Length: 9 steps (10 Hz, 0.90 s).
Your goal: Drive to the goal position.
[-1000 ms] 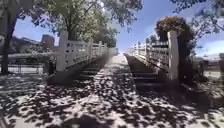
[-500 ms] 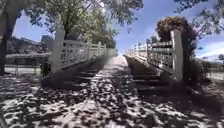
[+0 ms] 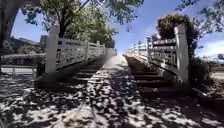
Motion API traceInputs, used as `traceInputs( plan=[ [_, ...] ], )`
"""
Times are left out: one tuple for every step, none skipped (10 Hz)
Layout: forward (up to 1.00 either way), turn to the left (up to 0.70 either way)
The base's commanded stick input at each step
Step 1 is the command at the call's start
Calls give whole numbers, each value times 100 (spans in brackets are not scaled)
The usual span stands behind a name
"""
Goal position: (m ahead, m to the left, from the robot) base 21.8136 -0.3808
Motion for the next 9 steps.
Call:
traceInputs(
  plan=[
    [45, -9],
    [45, 0],
    [45, 0],
    [45, 0],
    [45, 0],
    [45, 0],
    [45, 0],
    [45, 0],
    [45, 0]
  ],
)
